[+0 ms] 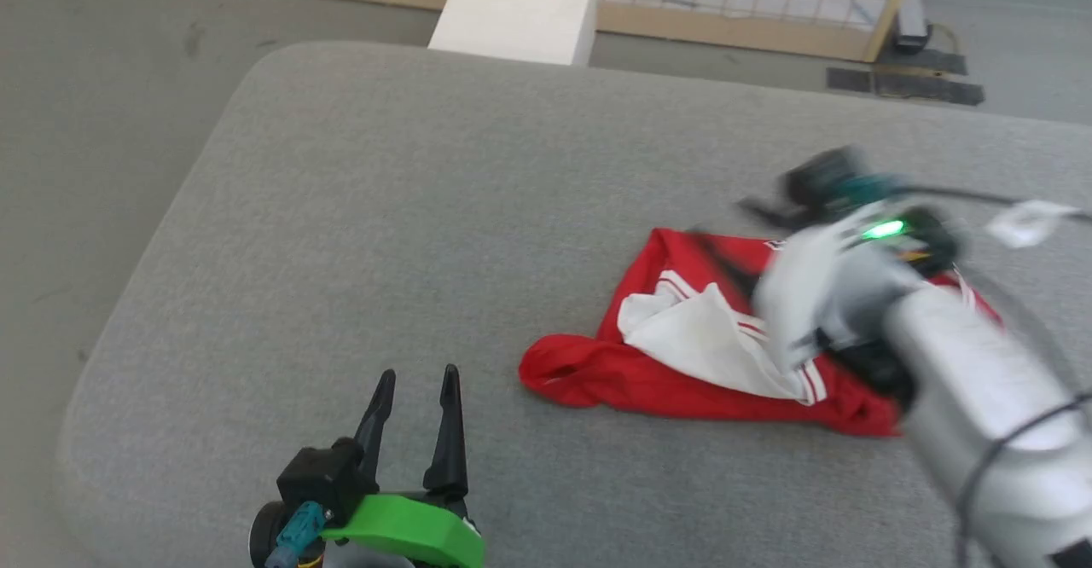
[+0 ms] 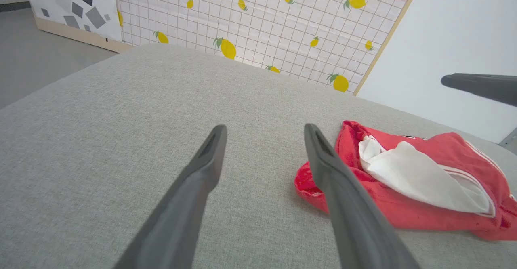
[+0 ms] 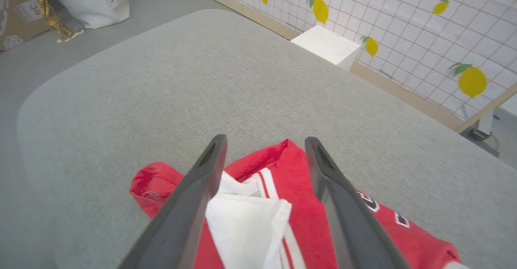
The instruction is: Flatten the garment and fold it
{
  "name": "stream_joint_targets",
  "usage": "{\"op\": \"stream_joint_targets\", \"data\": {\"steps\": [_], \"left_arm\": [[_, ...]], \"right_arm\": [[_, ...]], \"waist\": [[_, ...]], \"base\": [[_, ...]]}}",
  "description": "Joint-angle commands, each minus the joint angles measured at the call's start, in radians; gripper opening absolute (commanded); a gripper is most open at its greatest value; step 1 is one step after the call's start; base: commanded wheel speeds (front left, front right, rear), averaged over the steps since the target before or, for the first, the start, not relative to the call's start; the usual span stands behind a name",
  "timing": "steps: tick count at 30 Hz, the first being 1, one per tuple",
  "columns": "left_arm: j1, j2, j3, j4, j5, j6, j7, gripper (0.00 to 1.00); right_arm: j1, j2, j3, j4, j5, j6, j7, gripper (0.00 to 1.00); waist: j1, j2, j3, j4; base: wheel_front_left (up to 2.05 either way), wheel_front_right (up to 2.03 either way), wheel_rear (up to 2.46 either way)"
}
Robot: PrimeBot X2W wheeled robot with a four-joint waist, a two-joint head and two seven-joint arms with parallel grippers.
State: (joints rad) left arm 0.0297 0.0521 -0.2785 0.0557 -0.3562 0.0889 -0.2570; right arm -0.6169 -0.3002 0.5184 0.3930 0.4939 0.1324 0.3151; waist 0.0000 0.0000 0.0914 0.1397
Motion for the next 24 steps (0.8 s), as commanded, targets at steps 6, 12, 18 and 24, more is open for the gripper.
{"op": "stream_joint_targets", "data": {"steps": [6,12,18,24], "left_arm": [[0.018,-0.002,0.002,-0.005,0.013,-0.01,-0.005,1.0],[0.018,-0.002,0.003,-0.006,0.02,-0.016,-0.005,1.0],[0.008,-0.002,0.001,-0.002,0.024,-0.023,-0.005,1.0],[-0.011,-0.002,-0.005,0.003,0.03,-0.029,-0.005,1.0]], "right_arm": [[0.169,-0.071,-0.211,-0.085,-0.041,-0.002,0.065,1.0],[0.381,-0.12,-0.348,-0.244,-0.036,-0.002,0.24,1.0],[0.508,-0.104,-0.436,-0.357,-0.103,-0.002,0.269,1.0],[0.504,-0.054,-0.412,-0.321,-0.148,-0.002,0.226,1.0]], "waist": [[0.0,0.0,-0.014,-0.037],[0.0,0.0,0.01,-0.039],[0.0,0.0,0.034,-0.03],[0.0,0.0,0.059,-0.012]], "base": [[0.0,0.0,0.0],[0.0,0.0,0.0],[0.0,0.0,0.0],[0.0,0.0,0.0]]}}
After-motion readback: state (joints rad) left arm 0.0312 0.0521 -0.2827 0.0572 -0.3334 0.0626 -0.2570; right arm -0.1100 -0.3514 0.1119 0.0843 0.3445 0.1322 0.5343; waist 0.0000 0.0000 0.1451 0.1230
